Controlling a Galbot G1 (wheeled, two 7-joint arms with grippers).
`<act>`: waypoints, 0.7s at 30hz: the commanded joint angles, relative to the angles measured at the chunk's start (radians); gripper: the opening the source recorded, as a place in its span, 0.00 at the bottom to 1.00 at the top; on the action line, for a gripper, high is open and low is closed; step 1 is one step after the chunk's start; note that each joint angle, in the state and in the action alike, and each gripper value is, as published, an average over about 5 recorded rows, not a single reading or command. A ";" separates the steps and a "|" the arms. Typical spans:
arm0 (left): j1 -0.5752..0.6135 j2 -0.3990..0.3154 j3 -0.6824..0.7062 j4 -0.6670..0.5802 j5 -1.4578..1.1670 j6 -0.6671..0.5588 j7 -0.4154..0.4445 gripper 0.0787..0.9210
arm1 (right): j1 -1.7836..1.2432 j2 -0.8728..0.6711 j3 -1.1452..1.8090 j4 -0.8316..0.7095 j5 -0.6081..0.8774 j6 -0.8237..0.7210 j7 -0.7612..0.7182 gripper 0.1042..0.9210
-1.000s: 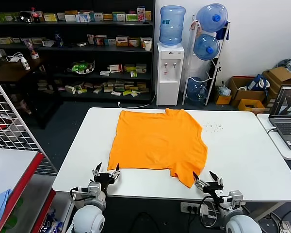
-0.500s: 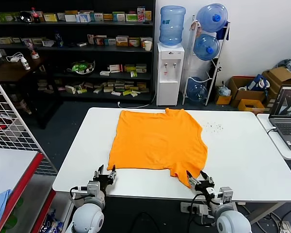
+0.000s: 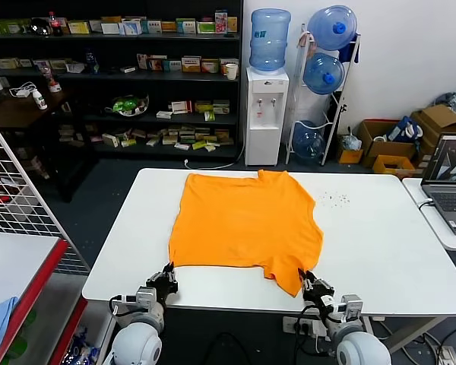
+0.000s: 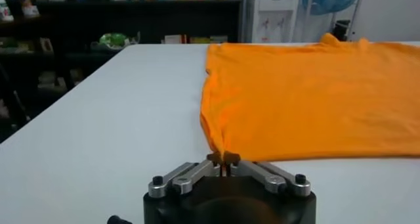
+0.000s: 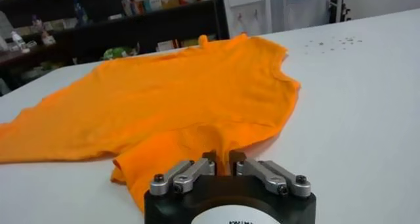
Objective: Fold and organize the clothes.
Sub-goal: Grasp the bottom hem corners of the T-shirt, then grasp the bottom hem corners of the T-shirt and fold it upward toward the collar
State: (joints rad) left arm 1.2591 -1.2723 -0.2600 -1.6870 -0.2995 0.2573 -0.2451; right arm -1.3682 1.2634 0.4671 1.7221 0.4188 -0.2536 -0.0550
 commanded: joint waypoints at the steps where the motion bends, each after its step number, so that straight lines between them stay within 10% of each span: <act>1: 0.039 0.030 -0.002 -0.104 0.025 0.001 -0.003 0.02 | -0.072 -0.002 0.003 0.096 -0.065 0.013 0.018 0.02; 21: 0.234 0.068 -0.022 -0.275 0.177 -0.085 -0.007 0.02 | -0.329 -0.034 0.054 0.317 -0.289 0.148 0.087 0.02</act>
State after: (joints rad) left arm 1.4259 -1.1985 -0.2863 -1.8951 -0.2123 0.2163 -0.2501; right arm -1.6262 1.2367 0.5110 1.9657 0.1993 -0.1589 0.0148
